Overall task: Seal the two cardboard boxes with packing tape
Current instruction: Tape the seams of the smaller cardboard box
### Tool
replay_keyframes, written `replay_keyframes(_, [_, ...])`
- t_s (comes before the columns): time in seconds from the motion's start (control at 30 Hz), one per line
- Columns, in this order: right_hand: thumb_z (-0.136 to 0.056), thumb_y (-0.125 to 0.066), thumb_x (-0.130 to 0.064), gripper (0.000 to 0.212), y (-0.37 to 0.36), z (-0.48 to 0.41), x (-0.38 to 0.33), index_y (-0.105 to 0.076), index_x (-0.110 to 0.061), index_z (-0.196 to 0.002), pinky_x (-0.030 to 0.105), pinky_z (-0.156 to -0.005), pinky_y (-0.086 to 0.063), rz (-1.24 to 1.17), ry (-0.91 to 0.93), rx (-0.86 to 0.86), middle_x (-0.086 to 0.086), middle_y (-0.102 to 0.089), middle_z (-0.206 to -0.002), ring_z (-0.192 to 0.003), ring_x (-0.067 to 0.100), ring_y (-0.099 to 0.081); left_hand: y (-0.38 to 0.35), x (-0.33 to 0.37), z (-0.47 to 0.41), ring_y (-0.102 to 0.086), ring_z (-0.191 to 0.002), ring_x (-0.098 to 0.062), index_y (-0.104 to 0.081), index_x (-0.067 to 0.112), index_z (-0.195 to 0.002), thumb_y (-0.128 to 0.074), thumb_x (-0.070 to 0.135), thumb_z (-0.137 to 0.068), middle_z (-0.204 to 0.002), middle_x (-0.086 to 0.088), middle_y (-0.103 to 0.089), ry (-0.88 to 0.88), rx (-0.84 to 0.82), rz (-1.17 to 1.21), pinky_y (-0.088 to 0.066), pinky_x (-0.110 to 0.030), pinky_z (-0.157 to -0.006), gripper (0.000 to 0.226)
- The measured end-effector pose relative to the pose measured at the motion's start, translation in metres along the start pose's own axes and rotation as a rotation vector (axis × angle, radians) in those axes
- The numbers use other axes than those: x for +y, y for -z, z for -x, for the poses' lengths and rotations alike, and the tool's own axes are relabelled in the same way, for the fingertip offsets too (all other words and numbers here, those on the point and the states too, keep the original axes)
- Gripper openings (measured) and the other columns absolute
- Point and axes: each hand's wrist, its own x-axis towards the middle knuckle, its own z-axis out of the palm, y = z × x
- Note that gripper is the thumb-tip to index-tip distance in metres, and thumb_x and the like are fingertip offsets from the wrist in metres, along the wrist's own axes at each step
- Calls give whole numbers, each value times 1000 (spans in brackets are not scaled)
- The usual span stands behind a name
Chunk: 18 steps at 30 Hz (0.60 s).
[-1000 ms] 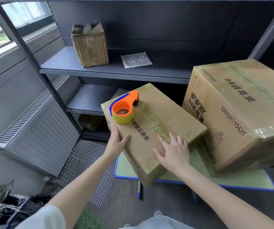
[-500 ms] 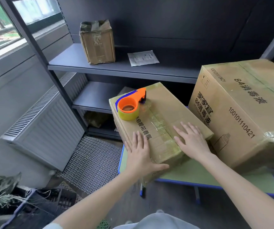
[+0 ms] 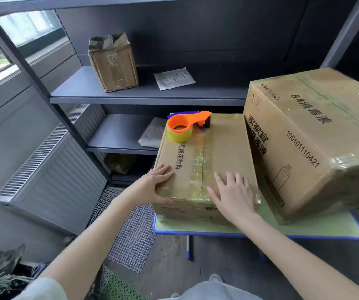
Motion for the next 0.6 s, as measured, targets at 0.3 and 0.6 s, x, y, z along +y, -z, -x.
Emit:
replay_keyframes(0.3, [-94,-33,-46,52,4,-16,10,-40,-19,-138,34,-100,-32,-128,87,-32,4,-42,-131,-119,20,-36,18,23,-49,-46,-124,-15,-55,18,-130,-52,36,-94,-136,6,-53,141,398,-204,-42,-32,-96,41])
replay_keyframes(0.6, [-97,-37,-34,44,15,-35,26,-39,-22,-139,32,-105,-26,-244,201,-110,0,-41,-133,-122,16,-32,35,52,-138,-54,-106,-30,-42,12,-133,-48,27,-94,-128,-8,-52,301,519,-85,-45,-39,-75,42])
